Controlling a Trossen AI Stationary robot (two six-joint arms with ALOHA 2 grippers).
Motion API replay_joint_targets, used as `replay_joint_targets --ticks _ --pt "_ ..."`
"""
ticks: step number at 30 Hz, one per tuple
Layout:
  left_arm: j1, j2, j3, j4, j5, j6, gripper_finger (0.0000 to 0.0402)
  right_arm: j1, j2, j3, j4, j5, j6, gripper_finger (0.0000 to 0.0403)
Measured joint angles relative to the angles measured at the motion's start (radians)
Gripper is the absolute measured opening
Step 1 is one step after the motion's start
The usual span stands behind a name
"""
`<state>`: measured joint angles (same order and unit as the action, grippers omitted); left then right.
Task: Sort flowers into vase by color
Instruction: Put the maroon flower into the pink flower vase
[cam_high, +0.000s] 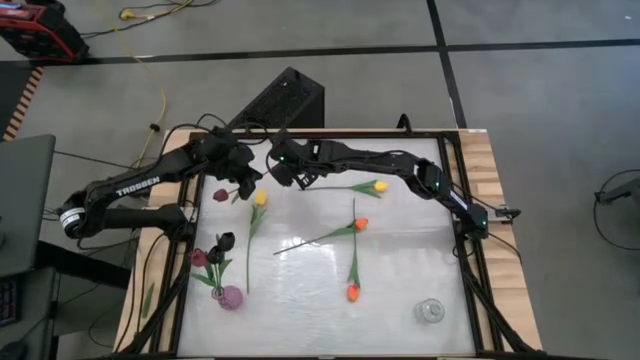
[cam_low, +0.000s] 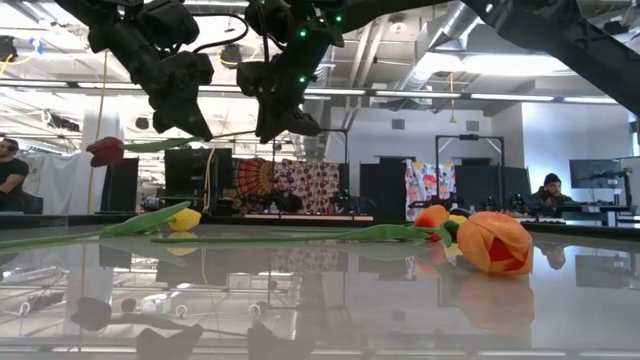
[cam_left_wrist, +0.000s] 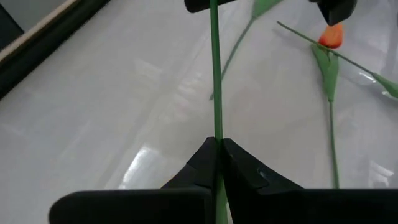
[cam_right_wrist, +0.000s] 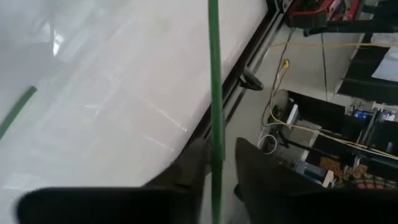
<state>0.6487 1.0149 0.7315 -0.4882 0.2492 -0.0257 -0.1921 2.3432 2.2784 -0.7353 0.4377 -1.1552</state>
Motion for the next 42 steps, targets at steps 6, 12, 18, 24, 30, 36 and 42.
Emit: replay_joint_targets --ticks 6,12,18,24,30,36,42 --pt "0.000 0.000 0.001 0.010 0.046 0.023 0.0049 -0.025 0.000 0.000 -0.043 -0.120 0.005 0.0019" --pt "0.003 -0.015 0.001 0.002 0.024 0.066 0.0104 -0.067 0.000 0.000 -0.175 -0.392 0.091 0.0019" --pt "0.018 -0.103 0.016 -0.017 -0.127 0.191 0.0131 -0.173 -0.020 -0.002 -0.296 -0.856 0.216 0.0019" --pt "0.019 -0.202 0.002 0.020 -0.160 0.269 0.0131 -0.305 -0.022 -0.010 -0.379 -1.344 0.197 0.0019" --pt "0.018 -0.271 -0.165 0.334 -0.043 0.228 0.0130 -0.389 -0.022 -0.023 -0.400 -1.895 0.054 0.0019" --pt "0.019 -0.276 -0.247 0.567 -0.003 0.190 0.0130 -0.354 -0.022 -0.022 -0.309 -1.999 0.056 0.0019" --pt "0.008 -0.275 -0.294 0.756 0.106 0.149 0.0130 -0.257 -0.022 0.004 -0.082 -2.010 0.194 0.0019"
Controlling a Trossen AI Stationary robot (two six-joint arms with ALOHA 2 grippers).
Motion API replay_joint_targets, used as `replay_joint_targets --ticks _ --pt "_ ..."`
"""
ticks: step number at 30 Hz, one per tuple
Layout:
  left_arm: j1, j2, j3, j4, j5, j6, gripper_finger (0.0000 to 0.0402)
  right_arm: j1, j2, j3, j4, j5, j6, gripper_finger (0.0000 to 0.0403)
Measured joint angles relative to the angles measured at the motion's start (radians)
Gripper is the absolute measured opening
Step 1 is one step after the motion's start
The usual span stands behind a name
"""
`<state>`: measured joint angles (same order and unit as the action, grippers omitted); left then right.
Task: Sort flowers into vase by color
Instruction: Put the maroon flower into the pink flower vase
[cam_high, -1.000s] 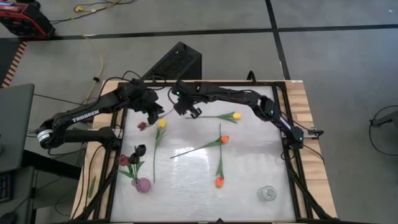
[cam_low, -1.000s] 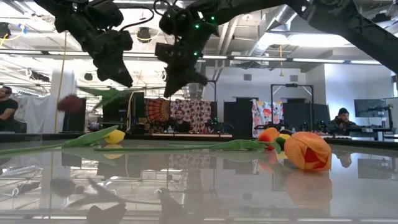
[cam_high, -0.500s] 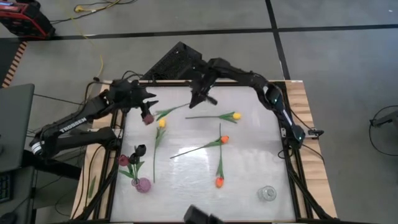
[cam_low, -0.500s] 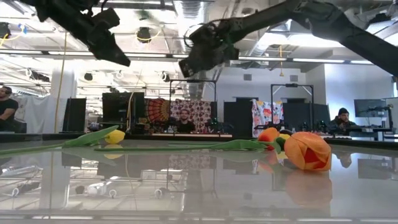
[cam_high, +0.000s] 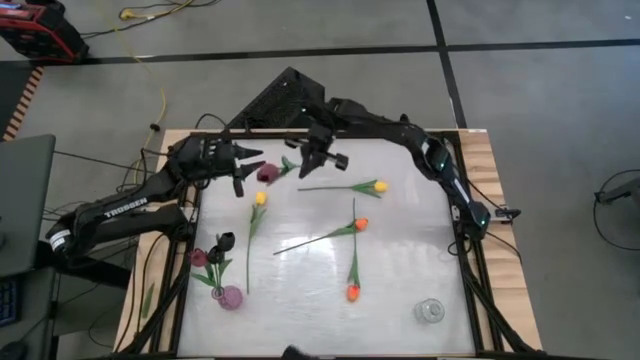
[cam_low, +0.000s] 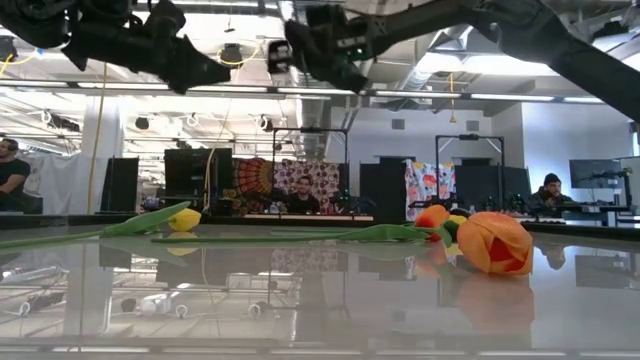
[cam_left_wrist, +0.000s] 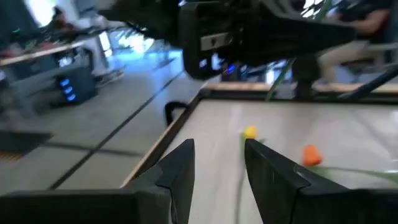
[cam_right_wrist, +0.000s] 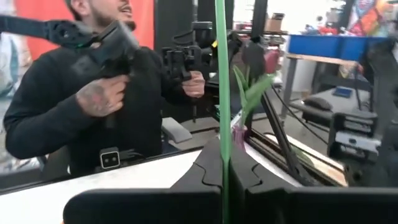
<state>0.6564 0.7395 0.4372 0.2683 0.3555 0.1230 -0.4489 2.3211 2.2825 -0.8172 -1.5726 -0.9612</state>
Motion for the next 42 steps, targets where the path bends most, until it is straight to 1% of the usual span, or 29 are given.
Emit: replay_joint_targets --ticks 4,5,7,9,12,14,15,18,20,22,25,28,32,34,39,41,42 --pt "-0.033 0.008 0.000 0.055 0.140 -0.008 0.0130 0.040 0.000 0.040 0.130 0.009 0.119 0.0019" --pt "-0.044 0.009 -0.001 0.067 0.172 -0.011 0.0130 0.047 0.000 0.052 0.149 0.029 0.140 0.0019" --pt "-0.071 0.008 -0.001 0.111 0.209 -0.014 0.0130 0.059 0.000 0.075 0.176 0.115 0.197 0.0019" --pt "-0.099 0.006 -0.001 0.149 0.216 -0.010 0.0130 0.068 -0.002 0.071 0.251 0.248 0.288 0.0019" --pt "-0.122 -0.014 -0.001 0.170 0.187 0.024 0.0130 0.082 -0.009 0.068 0.324 0.434 0.425 0.0019" --pt "-0.126 -0.031 0.000 0.171 0.129 0.051 0.0130 0.090 -0.013 0.069 0.372 0.487 0.489 0.0019" --pt "-0.126 -0.036 0.000 0.170 0.097 0.058 0.0130 0.091 -0.014 0.069 0.406 0.496 0.532 0.0019" --pt "-0.126 -0.058 0.000 0.174 0.041 0.076 0.0130 0.085 -0.014 0.069 0.483 0.509 0.648 0.0019" --pt "-0.125 -0.076 0.000 0.170 0.042 0.075 0.0130 0.076 -0.014 0.069 0.516 0.555 0.681 0.0019" --pt "-0.126 -0.097 -0.001 0.167 0.057 0.075 0.0130 0.069 -0.014 0.069 0.526 0.576 0.695 0.0019" --pt "-0.126 -0.136 -0.001 0.169 0.059 0.080 0.0130 0.067 -0.014 0.069 0.534 0.588 0.700 0.0019" --pt "-0.126 -0.172 -0.001 0.176 0.033 0.094 0.0130 0.066 -0.014 0.069 0.535 0.591 0.696 0.0019" --pt "-0.126 -0.199 -0.001 0.223 0.023 0.092 0.0130 0.067 -0.013 0.069 0.536 0.626 0.679 0.0019" --pt "-0.127 -0.199 -0.001 0.251 0.003 0.077 0.0130 0.067 -0.011 0.069 0.535 0.637 0.672 0.0020" --pt "-0.126 -0.171 0.000 0.275 -0.100 0.047 0.0130 0.067 -0.011 0.069 0.537 0.637 0.641 0.0020" --pt "-0.126 -0.156 0.000 0.282 -0.100 0.038 0.0130 0.067 -0.011 0.069 0.536 0.637 0.638 0.0020" --pt "-0.126 -0.148 -0.001 0.289 -0.085 0.032 0.0130 0.067 -0.011 0.069 0.535 0.637 0.638 0.0020"
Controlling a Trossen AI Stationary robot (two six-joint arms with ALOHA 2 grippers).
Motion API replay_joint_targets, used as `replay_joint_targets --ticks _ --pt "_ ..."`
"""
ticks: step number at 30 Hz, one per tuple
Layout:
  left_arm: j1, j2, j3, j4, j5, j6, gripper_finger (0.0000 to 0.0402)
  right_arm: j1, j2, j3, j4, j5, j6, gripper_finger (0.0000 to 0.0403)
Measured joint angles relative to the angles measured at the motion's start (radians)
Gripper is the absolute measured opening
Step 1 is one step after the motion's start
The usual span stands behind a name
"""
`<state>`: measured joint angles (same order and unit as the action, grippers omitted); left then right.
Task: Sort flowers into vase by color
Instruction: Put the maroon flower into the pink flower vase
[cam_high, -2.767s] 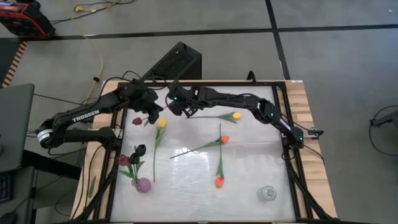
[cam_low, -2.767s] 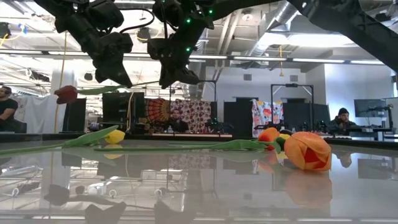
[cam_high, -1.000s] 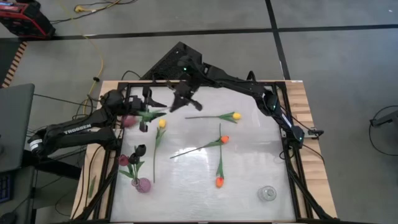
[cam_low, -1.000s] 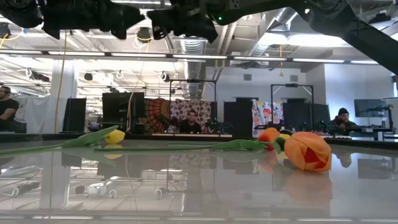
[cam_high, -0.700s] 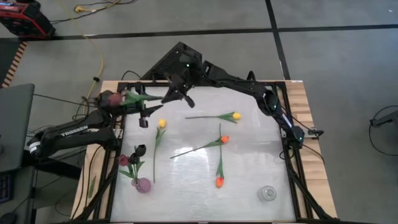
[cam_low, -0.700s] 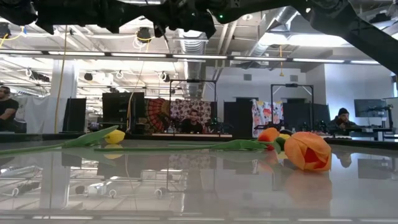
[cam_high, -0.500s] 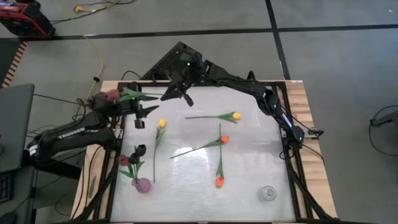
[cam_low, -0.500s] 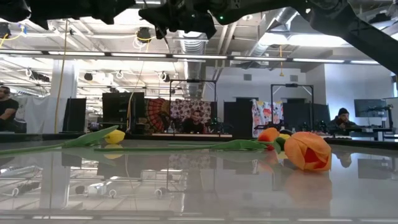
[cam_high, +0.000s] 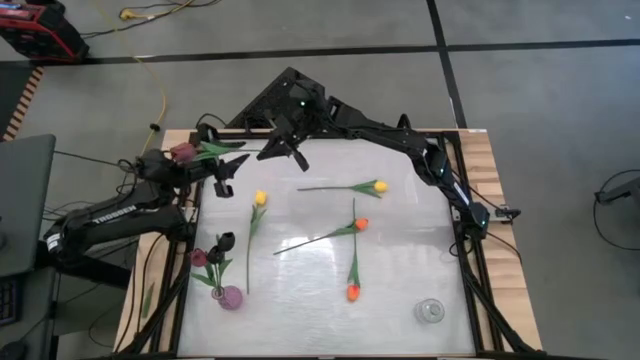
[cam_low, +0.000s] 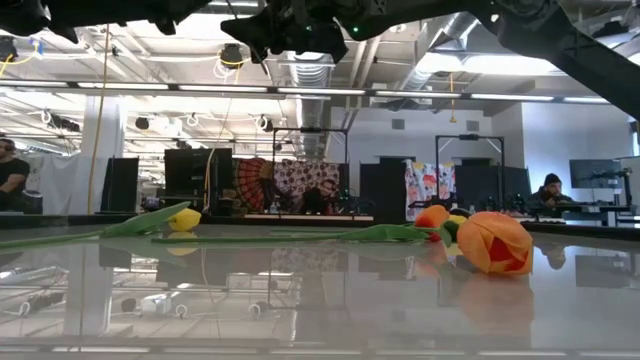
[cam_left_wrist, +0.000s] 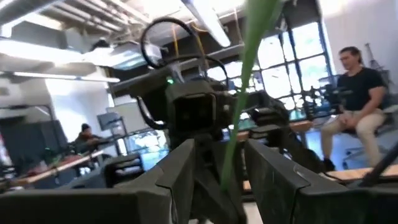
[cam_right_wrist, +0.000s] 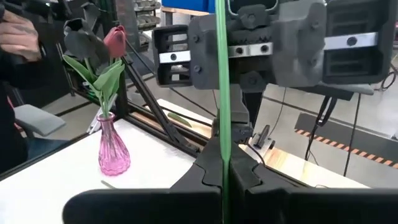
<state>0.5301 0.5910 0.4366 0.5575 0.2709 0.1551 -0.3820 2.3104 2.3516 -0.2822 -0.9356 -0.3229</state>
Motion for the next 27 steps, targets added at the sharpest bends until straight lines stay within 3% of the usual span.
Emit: replay_joint_targets --ticks 4,21,24,27 --pt "-0.001 0.019 0.001 0.061 0.081 -0.017 0.0130 -0.008 0.000 0.000 -0.001 0.000 0.000 0.0020" --pt "0.000 0.020 0.044 0.096 0.060 -0.074 0.0126 -0.012 0.000 0.000 -0.027 0.024 0.007 0.0020" --pt "0.000 0.020 0.044 0.076 0.056 -0.093 0.0100 -0.011 0.001 0.000 -0.027 0.023 0.008 0.0021" --pt "0.000 0.020 0.044 0.059 0.057 -0.108 0.0045 -0.011 0.001 0.000 -0.027 0.022 0.008 0.0030"
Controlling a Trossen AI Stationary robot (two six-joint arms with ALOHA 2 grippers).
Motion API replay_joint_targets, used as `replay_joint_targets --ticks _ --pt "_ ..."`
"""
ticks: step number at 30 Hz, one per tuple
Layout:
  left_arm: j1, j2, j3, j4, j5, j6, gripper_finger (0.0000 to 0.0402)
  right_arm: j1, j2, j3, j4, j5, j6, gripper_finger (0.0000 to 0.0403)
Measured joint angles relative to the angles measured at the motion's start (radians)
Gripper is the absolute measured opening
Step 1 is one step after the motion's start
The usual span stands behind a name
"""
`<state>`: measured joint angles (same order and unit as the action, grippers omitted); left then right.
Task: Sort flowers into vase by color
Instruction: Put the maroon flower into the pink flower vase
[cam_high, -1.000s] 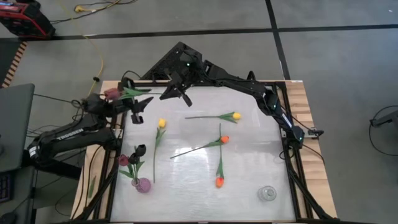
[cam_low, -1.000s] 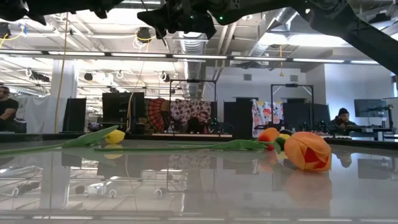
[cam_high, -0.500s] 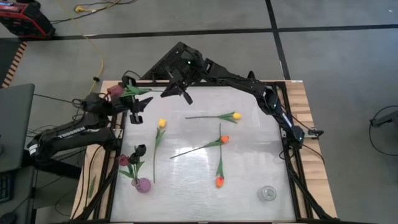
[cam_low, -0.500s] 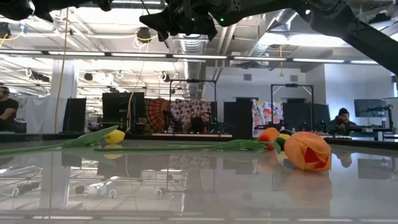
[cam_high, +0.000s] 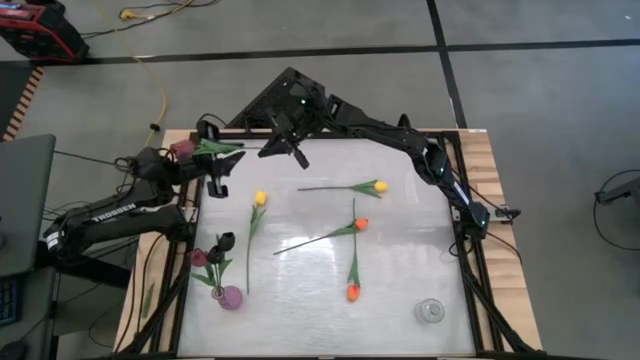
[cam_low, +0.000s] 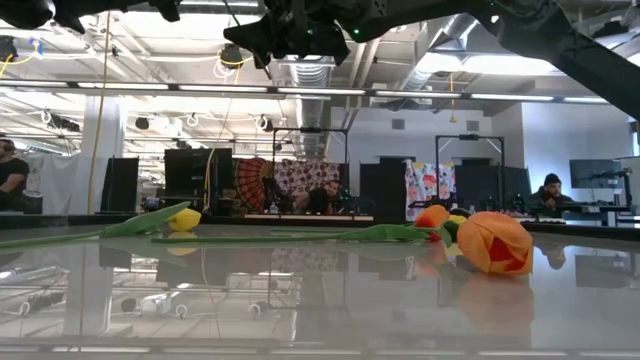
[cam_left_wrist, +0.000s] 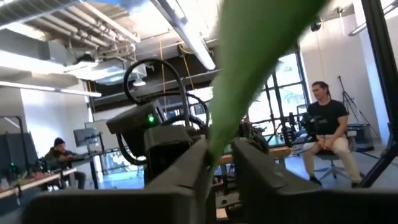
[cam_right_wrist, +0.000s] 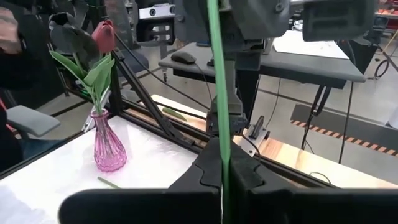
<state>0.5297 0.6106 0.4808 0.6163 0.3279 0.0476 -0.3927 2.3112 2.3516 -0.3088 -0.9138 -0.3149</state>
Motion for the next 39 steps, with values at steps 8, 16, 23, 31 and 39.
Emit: replay_joint_targets --ticks 8,16,23,31,39 --pt "0.000 -0.026 0.000 -0.086 -0.034 -0.088 0.0002 0.022 -0.002 0.002 -0.041 -0.006 0.066 0.0083" --pt "0.000 -0.148 0.025 -0.370 -0.123 -0.097 0.0001 -0.005 -0.098 0.003 -0.308 0.003 0.035 0.0164" --pt "0.000 -0.159 0.349 -0.998 -0.160 -0.154 0.0000 -0.032 -0.155 0.002 -0.758 0.054 -0.060 0.0198" --pt "0.000 -0.078 0.630 -1.478 0.069 -0.271 0.0000 0.022 -0.146 -0.025 -1.002 0.058 -0.179 0.0183" --pt "-0.002 -0.091 0.756 -1.418 0.400 -0.208 0.0000 0.123 -0.145 -0.069 -0.897 0.057 -0.222 0.0172"
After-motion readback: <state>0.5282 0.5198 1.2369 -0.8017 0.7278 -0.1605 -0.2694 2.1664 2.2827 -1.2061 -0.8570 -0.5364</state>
